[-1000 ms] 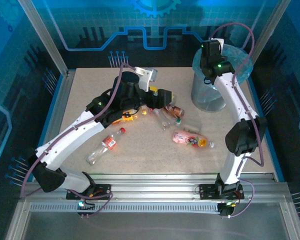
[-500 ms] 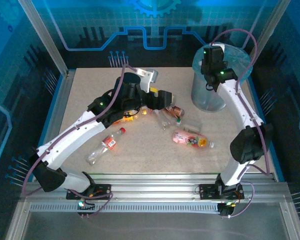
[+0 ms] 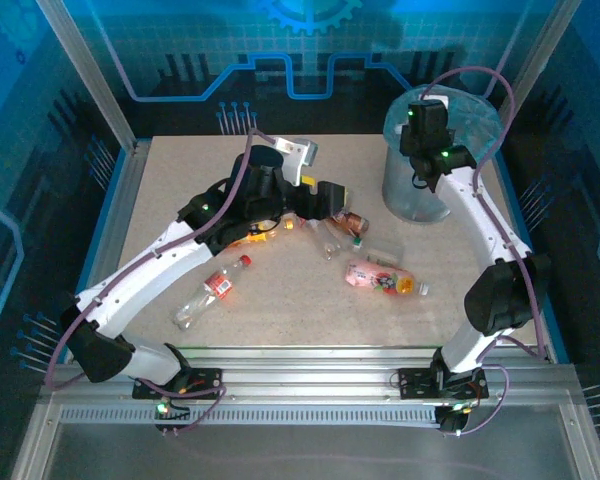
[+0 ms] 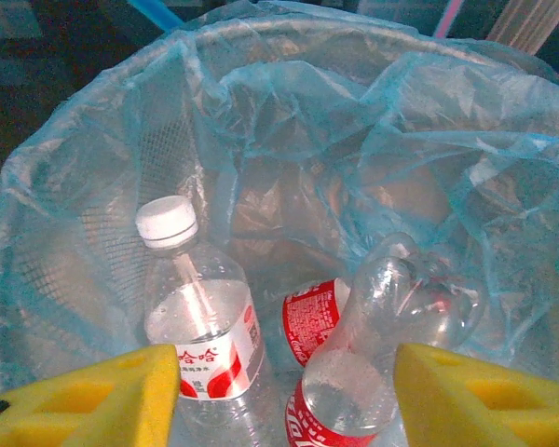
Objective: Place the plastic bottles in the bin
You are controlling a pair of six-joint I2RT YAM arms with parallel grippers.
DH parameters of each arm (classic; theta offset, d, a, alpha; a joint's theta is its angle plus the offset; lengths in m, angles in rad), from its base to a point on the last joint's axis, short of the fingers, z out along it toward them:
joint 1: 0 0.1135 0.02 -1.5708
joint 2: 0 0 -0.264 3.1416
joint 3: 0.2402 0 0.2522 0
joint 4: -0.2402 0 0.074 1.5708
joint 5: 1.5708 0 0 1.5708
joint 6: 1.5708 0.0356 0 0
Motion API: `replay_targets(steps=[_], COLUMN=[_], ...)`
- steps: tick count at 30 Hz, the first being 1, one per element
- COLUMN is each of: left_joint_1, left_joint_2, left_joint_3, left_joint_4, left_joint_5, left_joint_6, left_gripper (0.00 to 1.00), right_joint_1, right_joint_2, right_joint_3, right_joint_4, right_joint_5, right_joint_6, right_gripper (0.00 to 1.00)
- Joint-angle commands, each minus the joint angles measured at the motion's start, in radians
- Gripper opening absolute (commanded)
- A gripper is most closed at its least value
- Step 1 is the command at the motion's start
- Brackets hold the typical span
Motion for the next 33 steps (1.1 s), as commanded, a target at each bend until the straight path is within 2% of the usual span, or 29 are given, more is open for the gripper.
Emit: replay_targets(steps=[1,8,16,21,24,27,29,33], left_joint_1=[-0.008,-0.007,0.004,0.027,0.045,0.072,0.092,0.136], left_joint_2=[-0.008,-0.068,-0.194,-0.289,-0.353,-0.411,-0.448,-0.535], left_joint_3=[-0.014,-0.016,-0.091,-0.167,-0.212,-0.251,-0.286,-0.385], left_joint_4=[-0.004,-0.062,-0.140,-0.215,-0.287,-0.381,-0.447,-0.525], left_joint_5=[-0.024,-0.102,-0.229,-0.276,-0.310,-0.330,-0.344,-0.352], left_joint_6=[0.017,0.087,0.130,0.097,0.051,-0.015,-0.063,-0.150], left_gripper=[0.85,0.86,0.88,0.87,0.88,0.88,0.88,0.88], right_joint_1=[0.039,0.109,0.206,0.321,0.390,0.450,0.485,0.553], right_joint_2=[-0.044,-0.079,-0.089,-0.024,0.019,0.045,0.053,0.060], right_joint_3=[0.038,0.110,0.234,0.353,0.393,0.376,0.330,0.145], right_joint_4=[-0.022,-0.063,-0.140,-0.241,-0.289,-0.305,-0.290,-0.150], right_joint_5=[-0.021,-0.038,-0.098,-0.184,-0.279,-0.342,-0.394,-0.540], right_joint_6=[0.001,-0.052,-0.129,-0.197,-0.206,-0.099,0.034,0.268], right_gripper=[0.66,0.73,0.73,0.73,0.73,0.73,0.71,0.67])
